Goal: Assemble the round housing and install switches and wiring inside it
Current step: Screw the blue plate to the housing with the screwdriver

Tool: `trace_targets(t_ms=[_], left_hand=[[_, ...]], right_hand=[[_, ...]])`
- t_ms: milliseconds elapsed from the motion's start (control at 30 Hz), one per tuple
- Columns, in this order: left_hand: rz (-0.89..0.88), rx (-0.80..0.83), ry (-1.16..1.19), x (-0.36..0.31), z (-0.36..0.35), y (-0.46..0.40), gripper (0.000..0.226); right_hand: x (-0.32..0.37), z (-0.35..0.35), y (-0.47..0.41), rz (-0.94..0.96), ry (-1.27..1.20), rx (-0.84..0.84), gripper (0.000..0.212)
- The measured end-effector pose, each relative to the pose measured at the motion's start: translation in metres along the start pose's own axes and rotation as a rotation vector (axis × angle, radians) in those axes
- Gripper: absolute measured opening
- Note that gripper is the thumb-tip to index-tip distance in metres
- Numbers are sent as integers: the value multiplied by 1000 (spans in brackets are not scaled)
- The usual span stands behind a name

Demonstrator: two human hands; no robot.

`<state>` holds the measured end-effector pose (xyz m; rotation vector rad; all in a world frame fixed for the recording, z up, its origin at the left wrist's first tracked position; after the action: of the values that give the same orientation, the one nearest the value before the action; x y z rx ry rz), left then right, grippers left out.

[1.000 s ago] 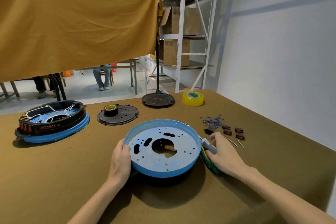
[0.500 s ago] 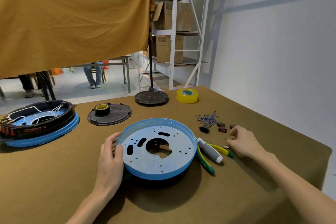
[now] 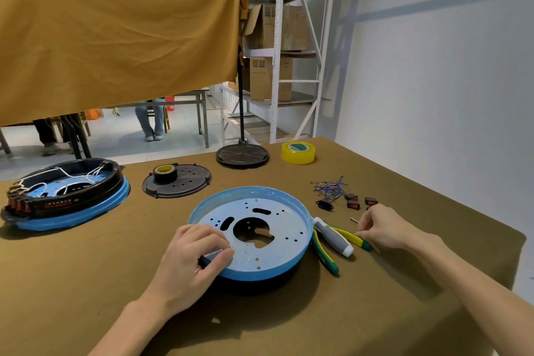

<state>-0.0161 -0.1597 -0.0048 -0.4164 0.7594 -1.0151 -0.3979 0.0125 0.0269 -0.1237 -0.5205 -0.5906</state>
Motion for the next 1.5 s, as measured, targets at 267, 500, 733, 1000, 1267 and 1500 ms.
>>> trace_targets(t_ms=[267,500,733,1000,1267,1500], left_hand=[[-176,248,-255,1,8,-5,62],[-44,-14,79,-16,22,-22,48],[648,-164,790,-32,63,-56,53],[1018,186,1013,-20,57,-40,46],[1020,392,913,1,41,-19,59],[977,521,846,22,34,-21,71]], right_hand=[[61,-10,11,221,-298,-355,10],[150,-34,33,537,-574,-452,11],[204,-13,31,724,-701,-653,17],[206,-40,14,641,-608,-438,16],[201,-69,15,588,-393,-228,14],[220,-71,10,627,-518,-230,4]])
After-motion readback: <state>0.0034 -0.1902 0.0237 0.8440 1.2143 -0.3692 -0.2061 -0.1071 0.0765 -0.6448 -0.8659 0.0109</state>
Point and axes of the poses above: each hand's wrist, its own y-axis away from the middle knuckle, its own z-axis out of the back of the hand, x = y × z, the point moved 1 cm from there along -y, towards the middle knuckle, and after that the axes turned 9 degrees about -y, right-handed, at the moved point
